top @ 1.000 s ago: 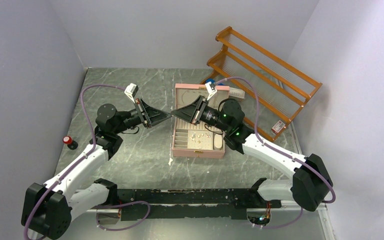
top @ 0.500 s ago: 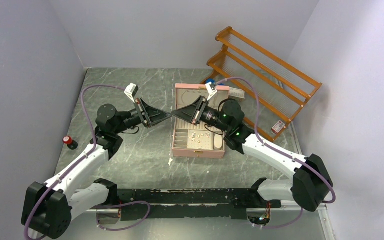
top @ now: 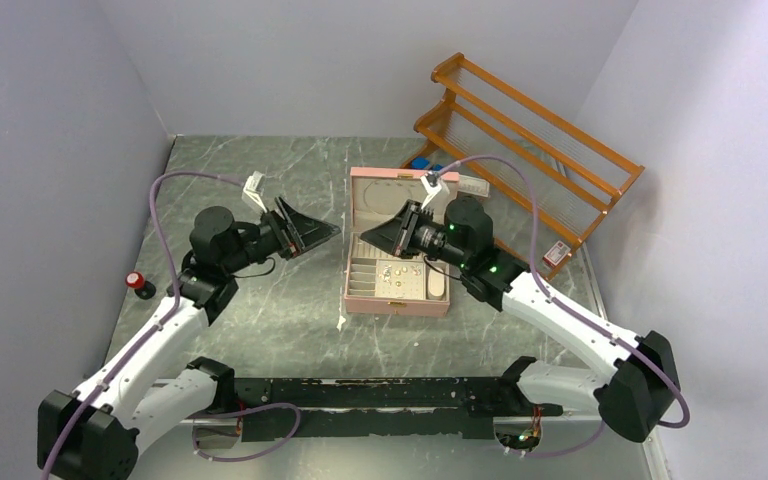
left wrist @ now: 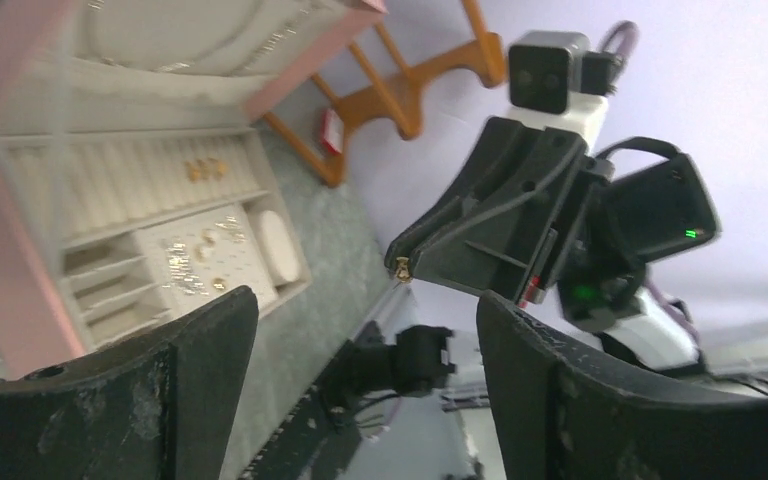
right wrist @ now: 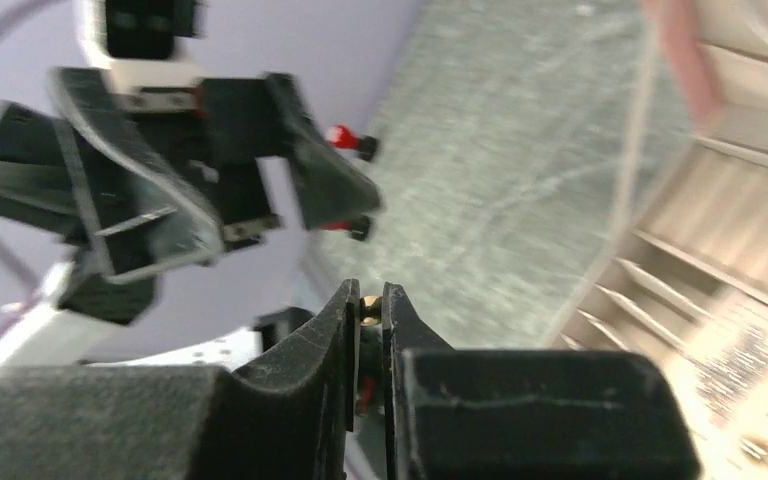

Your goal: Organize the mixed jewelry

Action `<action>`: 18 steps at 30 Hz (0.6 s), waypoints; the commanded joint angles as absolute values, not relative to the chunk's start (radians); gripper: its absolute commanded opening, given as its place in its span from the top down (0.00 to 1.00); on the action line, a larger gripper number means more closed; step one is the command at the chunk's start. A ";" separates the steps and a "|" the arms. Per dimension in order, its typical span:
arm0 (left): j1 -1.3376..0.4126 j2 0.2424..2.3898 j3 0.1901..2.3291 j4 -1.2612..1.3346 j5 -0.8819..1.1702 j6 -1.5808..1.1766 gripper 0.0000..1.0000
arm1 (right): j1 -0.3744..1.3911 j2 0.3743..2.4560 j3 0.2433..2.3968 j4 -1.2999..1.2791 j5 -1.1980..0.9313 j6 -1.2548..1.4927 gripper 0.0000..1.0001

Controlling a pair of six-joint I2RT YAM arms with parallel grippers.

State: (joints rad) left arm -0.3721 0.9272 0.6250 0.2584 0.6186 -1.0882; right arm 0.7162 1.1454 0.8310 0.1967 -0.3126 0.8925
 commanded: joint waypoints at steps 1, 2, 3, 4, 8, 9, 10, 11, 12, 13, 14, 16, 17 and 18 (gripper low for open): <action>-0.371 0.883 0.703 0.008 0.456 -0.837 0.14 | 0.704 1.104 0.899 -0.213 -0.172 0.689 0.90; -0.371 0.879 0.712 -0.041 0.426 -0.802 0.13 | 0.702 1.103 0.910 -0.280 -0.133 0.657 0.90; -0.371 0.877 0.723 -0.074 0.400 -0.755 0.11 | 0.701 1.102 0.919 -0.344 -0.094 0.622 0.90; -0.371 0.878 0.732 -0.100 0.384 -0.722 0.08 | 0.702 1.100 0.926 -0.396 -0.060 0.604 0.90; -0.371 0.894 0.764 -0.162 0.350 -0.619 0.02 | 0.701 1.097 0.927 -0.527 0.054 0.571 0.90; -0.371 0.899 0.768 -0.174 0.343 -0.605 0.02 | 0.700 1.101 0.925 -0.545 0.076 0.572 0.90; -0.371 0.903 0.772 -0.180 0.336 -0.592 0.02 | 0.701 1.108 0.926 -0.561 0.093 0.570 0.90; -0.371 0.907 0.774 -0.184 0.329 -0.583 0.02 | 0.701 1.117 0.928 -0.572 0.101 0.571 0.91; -0.371 0.910 0.774 -0.185 0.324 -0.577 0.02 | 0.700 1.126 0.928 -0.578 0.106 0.571 0.91; -0.371 0.914 0.772 -0.184 0.321 -0.575 0.02 | 0.699 1.139 0.931 -0.587 0.110 0.572 0.91; -0.371 0.917 0.771 -0.182 0.321 -0.572 0.02 | 0.699 1.152 0.935 -0.595 0.118 0.573 0.91; -0.371 0.924 0.759 -0.173 0.326 -0.572 0.03 | 0.699 1.175 0.935 -0.592 0.116 0.567 0.91; -0.371 0.927 0.753 -0.165 0.330 -0.573 0.04 | 0.699 1.180 0.932 -0.587 0.112 0.566 0.91; -0.371 0.930 0.745 -0.159 0.333 -0.576 0.04 | 0.699 1.189 0.929 -0.576 0.104 0.564 0.91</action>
